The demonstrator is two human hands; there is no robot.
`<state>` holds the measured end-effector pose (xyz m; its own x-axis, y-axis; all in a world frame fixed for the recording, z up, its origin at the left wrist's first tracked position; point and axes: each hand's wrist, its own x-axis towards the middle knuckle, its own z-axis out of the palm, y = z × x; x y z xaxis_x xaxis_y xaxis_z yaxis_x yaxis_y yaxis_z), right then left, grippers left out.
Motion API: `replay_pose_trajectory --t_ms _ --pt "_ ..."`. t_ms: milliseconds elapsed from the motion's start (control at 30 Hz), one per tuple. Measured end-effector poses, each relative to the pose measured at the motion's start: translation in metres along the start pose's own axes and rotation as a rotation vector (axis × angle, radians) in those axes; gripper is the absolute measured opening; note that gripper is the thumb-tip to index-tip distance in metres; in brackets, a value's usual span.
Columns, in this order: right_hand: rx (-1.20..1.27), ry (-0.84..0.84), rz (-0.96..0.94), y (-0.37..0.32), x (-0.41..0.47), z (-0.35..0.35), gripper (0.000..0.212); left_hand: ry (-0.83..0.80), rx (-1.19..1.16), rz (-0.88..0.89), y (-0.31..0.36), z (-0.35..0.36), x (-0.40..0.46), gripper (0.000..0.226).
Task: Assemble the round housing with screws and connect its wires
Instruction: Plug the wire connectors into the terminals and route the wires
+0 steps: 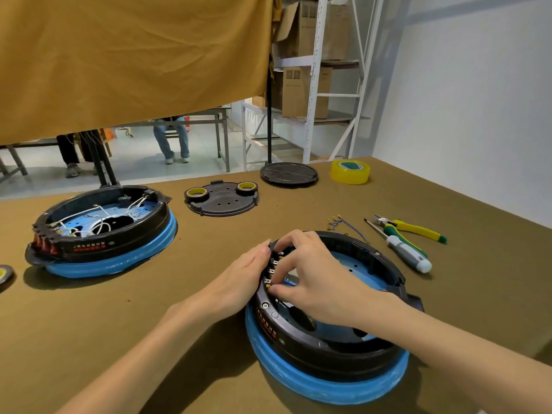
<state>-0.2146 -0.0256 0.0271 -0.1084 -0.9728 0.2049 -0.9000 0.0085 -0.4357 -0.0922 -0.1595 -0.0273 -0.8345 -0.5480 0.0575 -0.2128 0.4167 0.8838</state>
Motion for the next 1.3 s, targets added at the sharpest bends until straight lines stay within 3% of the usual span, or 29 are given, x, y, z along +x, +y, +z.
replay_pose_trajectory --t_ms 233,400,467,600,800,933,1067,1300 --pt "-0.016 -0.054 0.023 0.000 -0.004 -0.008 0.006 -0.044 0.061 -0.078 -0.007 0.001 -0.001 0.075" --pt "0.077 0.009 0.112 0.011 -0.006 -0.026 0.010 0.027 -0.190 -0.111 -0.005 0.010 0.012 0.057" --pt "0.060 -0.031 0.145 0.015 -0.006 -0.029 0.010 0.053 -0.152 -0.055 -0.003 0.010 0.004 0.063" --pt "0.017 -0.056 0.175 0.017 -0.001 -0.025 0.012 0.114 -0.132 0.012 0.001 0.016 -0.005 0.054" --pt "0.058 -0.204 0.167 0.015 0.002 -0.030 0.012 0.144 -0.061 -0.039 0.001 0.020 -0.005 0.052" --pt "0.063 -0.152 0.159 0.016 0.001 -0.026 0.010 0.172 -0.018 -0.049 0.000 0.020 -0.004 0.049" --pt "0.111 -0.071 0.129 0.019 0.000 -0.020 0.012 0.098 0.032 -0.032 -0.008 0.017 0.000 0.063" --pt "0.058 -0.105 0.036 0.023 0.003 -0.021 0.012 0.036 -0.067 -0.006 -0.001 0.016 -0.003 0.054"
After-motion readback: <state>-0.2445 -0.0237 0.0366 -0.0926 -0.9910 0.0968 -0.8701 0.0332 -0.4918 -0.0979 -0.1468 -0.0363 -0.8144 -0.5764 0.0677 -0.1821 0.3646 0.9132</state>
